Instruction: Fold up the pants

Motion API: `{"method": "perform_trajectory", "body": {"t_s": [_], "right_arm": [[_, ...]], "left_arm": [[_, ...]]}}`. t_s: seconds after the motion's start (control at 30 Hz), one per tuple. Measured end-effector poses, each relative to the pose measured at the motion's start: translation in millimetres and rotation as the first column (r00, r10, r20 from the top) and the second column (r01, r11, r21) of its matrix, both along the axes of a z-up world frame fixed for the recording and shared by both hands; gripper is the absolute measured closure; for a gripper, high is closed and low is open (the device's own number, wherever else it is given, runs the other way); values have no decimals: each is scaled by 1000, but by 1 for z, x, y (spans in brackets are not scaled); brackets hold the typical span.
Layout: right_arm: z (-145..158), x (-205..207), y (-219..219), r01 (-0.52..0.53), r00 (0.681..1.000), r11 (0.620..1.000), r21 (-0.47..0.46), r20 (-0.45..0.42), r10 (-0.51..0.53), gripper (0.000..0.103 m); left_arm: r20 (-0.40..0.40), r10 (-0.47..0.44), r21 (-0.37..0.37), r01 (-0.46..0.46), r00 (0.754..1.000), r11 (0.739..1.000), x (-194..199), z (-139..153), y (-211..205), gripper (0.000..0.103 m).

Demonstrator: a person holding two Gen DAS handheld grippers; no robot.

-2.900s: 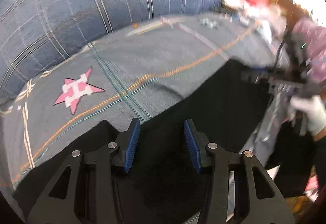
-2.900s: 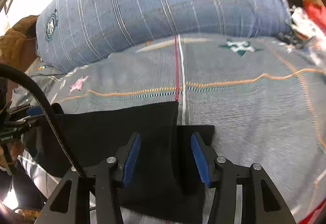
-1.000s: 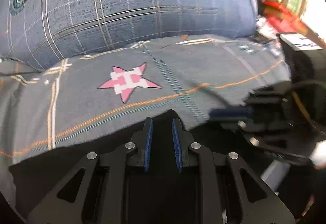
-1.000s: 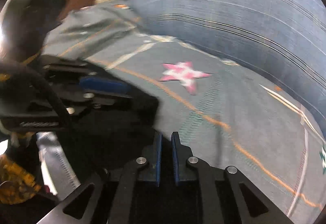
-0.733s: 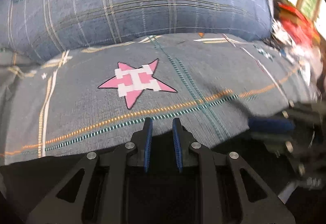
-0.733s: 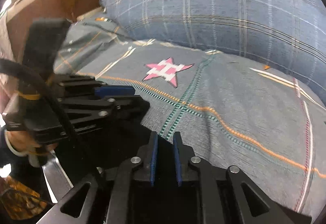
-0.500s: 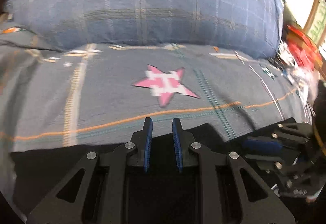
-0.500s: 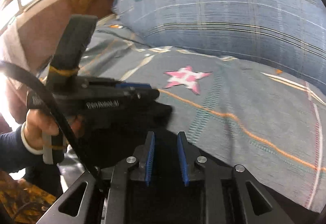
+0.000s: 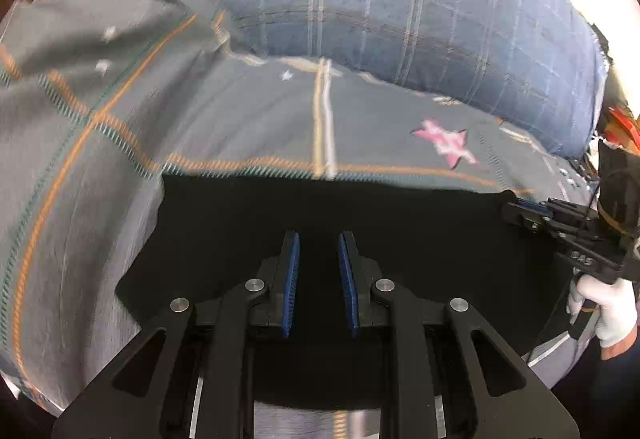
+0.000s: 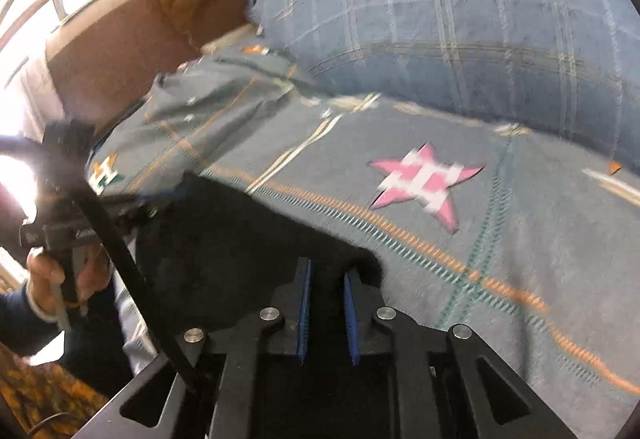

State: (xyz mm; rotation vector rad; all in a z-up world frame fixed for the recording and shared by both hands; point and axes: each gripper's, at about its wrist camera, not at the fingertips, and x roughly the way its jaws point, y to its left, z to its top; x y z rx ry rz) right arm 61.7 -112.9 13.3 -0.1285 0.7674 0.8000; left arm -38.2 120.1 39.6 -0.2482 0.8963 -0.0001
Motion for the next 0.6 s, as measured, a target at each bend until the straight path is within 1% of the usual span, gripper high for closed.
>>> {"method": "perform_trajectory", "body": {"t_s": [0.07, 0.1, 0.13, 0.17, 0.2, 0.23, 0.27, 0.33, 0.5, 0.6], "right_arm": [[-13, 4, 4, 38, 999, 996, -77, 23, -36, 89], [-17, 4, 4, 48, 999, 997, -65, 27, -46, 89], [-15, 2, 3, 56, 998, 996, -63, 39, -53, 89], [-12, 0, 1, 61, 997, 996, -63, 46, -58, 87], [-11, -1, 0, 72, 996, 995, -69, 51, -69, 84], [-10, -1, -1, 89, 995, 993, -80, 55, -85, 76], [-8, -3, -4, 103, 994, 991, -84, 56, -98, 73], [-2, -9, -11, 113, 992, 991, -71, 56, -109, 72], [10, -40, -32, 146, 987, 987, -71, 74, -141, 67], [9, -58, -54, 173, 984, 984, -40, 45, -172, 64]], "left_arm": [[-20, 8, -13, -9, 1000, 1000, -3, -8, 2, 84], [-9, 8, -8, -8, 1000, 1000, -5, -9, 1, 84], [0, 3, 11, -3, 1000, 1000, -6, -9, -2, 82], [-1, -5, 27, 5, 1000, 1000, -6, -9, -5, 81], [0, -7, 34, 7, 1000, 999, -7, -7, -7, 80], [1, -7, 32, 7, 1000, 999, -9, -6, -7, 80], [4, -13, 23, 13, 1000, 1000, -10, -4, -9, 80], [7, -30, 9, 30, 1000, 1000, -9, 0, -14, 80], [39, -83, 7, 83, 996, 997, -8, 11, -38, 80], [55, -121, 5, 121, 991, 993, -7, 16, -56, 80]]}}
